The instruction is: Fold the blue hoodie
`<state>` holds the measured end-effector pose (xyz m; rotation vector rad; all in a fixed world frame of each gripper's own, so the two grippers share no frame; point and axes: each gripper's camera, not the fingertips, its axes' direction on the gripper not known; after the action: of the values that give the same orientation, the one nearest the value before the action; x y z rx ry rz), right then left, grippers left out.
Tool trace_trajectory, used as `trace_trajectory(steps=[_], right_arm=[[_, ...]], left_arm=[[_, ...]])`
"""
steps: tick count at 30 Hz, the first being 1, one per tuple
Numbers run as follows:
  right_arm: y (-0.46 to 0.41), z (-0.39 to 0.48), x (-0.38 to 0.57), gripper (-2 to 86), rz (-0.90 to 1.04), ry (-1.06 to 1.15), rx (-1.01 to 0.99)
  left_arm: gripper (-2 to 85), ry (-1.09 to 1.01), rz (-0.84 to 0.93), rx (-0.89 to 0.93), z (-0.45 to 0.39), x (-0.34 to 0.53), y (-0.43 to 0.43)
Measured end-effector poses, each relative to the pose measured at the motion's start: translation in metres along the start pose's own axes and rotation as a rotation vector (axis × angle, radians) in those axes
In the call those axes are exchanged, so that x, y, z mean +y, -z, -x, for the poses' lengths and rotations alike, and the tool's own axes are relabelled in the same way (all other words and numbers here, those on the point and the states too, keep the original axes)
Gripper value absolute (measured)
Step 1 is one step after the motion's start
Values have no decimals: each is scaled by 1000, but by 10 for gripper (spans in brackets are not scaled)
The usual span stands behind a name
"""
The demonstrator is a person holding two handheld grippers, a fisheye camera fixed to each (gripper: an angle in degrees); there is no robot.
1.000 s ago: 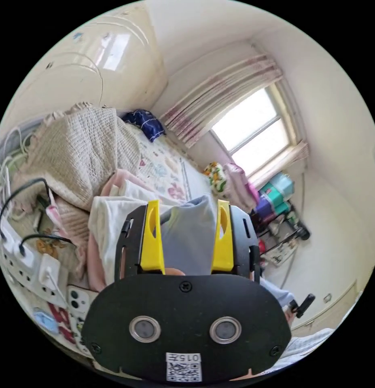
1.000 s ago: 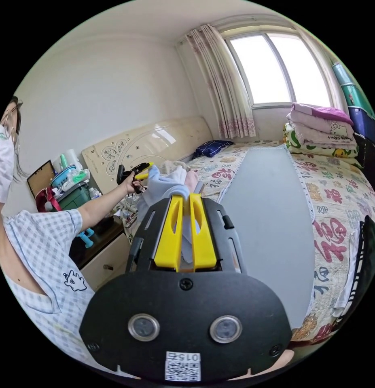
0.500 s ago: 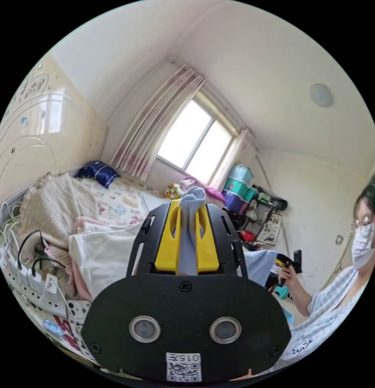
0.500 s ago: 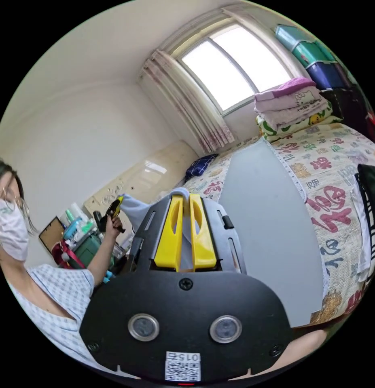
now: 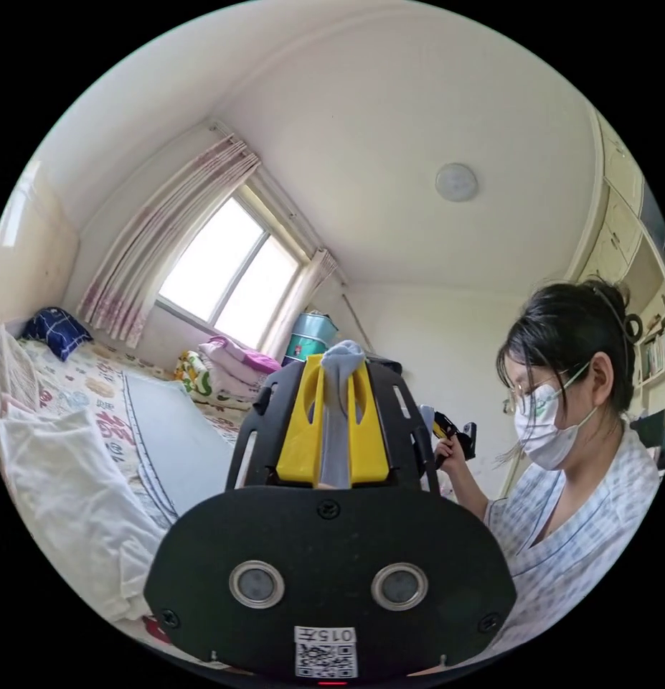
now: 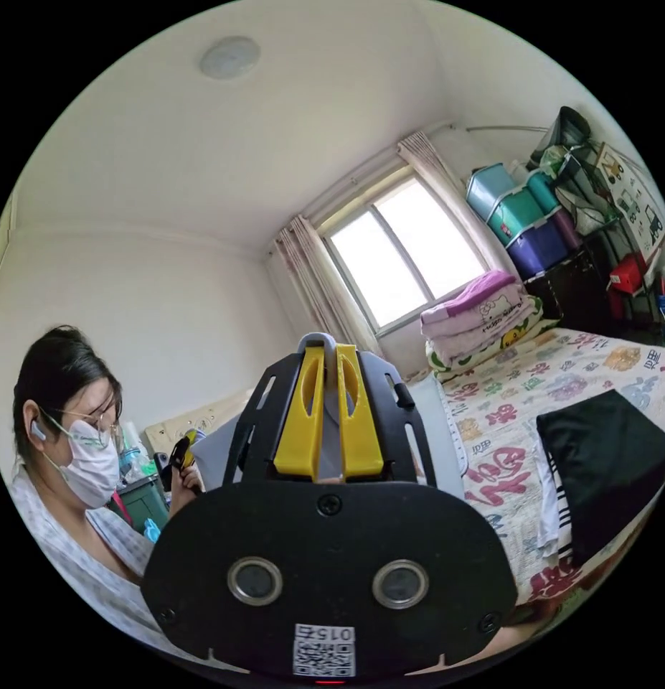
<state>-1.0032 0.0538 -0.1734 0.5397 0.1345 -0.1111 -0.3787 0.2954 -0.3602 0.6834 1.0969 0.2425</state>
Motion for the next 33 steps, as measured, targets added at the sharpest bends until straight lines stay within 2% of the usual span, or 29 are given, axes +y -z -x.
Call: trace_trajectory(steps=[5,8,10,11,13,14,17,21,25,27,31,33], right_arm=[[-28,-16,-54,29,-4,7,10],[-94,-59,-71,33,81,-64,52],[-178,-114,-68,41,283,-138,114],[-198,-129,-63,45,336,-168,138],[-256,-180,-33,63,543,-281,226],[-263,-186,-26,62,573,-291,237],[-251,-189,-1,60,548,-232,207],[-207,-209,37,72,697,-221,203],[-147,-233,69,90,822,-346,271],[-124,-236,75,99,842,-408,297],[-98,-224,82,108,861,-465,301],[-99,-222,82,111,874,-482,271]], left_arm=[[36,22,18,-55,4,5,-41],[44,119,48,-149,41,16,-73],[52,206,100,-317,84,33,-101],[56,200,124,-377,94,38,-109],[75,257,258,-635,139,63,-134],[81,288,276,-672,147,71,-136],[85,305,277,-620,144,102,-126],[100,233,528,-716,119,155,-113],[135,434,631,-784,117,216,-73],[137,520,617,-803,114,240,-60],[138,587,441,-836,99,256,-52],[142,577,467,-856,97,251,-61]])
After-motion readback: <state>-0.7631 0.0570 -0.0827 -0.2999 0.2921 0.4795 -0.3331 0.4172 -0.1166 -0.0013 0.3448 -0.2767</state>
